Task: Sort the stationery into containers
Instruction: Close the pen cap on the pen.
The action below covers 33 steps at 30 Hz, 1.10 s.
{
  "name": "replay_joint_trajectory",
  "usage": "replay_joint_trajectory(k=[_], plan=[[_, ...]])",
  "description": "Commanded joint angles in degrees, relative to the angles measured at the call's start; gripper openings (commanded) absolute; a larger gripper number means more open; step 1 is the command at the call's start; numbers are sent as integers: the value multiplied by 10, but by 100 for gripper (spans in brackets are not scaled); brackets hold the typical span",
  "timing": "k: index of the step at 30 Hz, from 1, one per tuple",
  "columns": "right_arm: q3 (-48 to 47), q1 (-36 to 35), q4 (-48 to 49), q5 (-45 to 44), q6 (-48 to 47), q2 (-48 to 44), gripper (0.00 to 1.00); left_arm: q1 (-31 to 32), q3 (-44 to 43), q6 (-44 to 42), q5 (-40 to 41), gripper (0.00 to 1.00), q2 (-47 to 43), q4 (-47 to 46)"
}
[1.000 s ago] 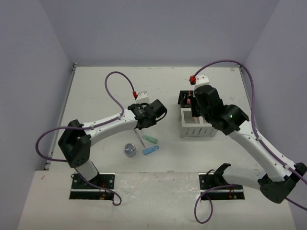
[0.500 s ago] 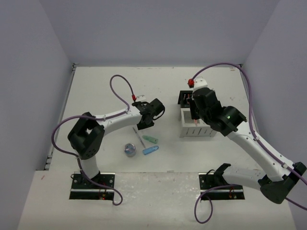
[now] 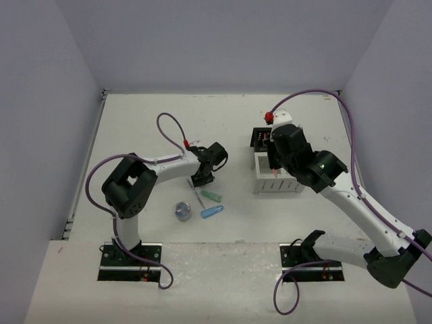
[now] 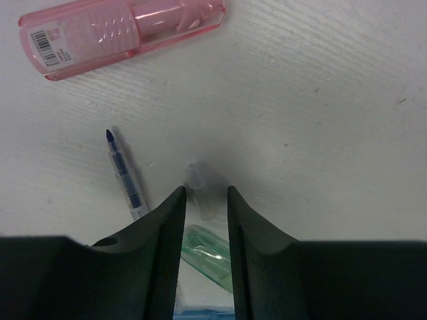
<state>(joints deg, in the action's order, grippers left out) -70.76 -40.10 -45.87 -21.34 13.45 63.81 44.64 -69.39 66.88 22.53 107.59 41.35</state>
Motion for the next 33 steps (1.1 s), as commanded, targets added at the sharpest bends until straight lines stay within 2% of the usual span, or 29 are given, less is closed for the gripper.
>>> replay_joint_trajectory(k=[1,4,6,8,15,18,21,24,25,28,31,33], plan=[[2,2,12,9,1,-11,0,-7,13,2,-13,30,6,-26],[3,2,13,13,0,-10,0,-12,17,3,-13,24,10,-25],[3,2,15,18,-1,-11,0,-14,22,3,-15,7,10,-27],[4,2,16,22,-1,-12,0,-17,25,2,-18,0,10,-27],[16,2,44,85,-4,-32,0,-24,27,-17,-26,0,-6,-36],[48,2,98,203,0,-68,0,-24,37,-49,-29,0,-57,-64],[136,1,202,359,32,-113,0,-23,81,-92,-31,0,-198,-162],[209,-3,318,436,101,-149,0,-24,166,-164,-68,0,-338,-298],[241,-6,370,459,116,-160,0,-24,204,-173,-90,0,-400,-369],[322,-48,491,476,195,-170,0,-23,289,-194,-161,0,-537,-537],[353,-91,650,517,246,-146,0,-24,351,-203,-277,0,-600,-691],[353,-118,687,516,258,-136,0,-23,364,-198,-329,0,-616,-744]])
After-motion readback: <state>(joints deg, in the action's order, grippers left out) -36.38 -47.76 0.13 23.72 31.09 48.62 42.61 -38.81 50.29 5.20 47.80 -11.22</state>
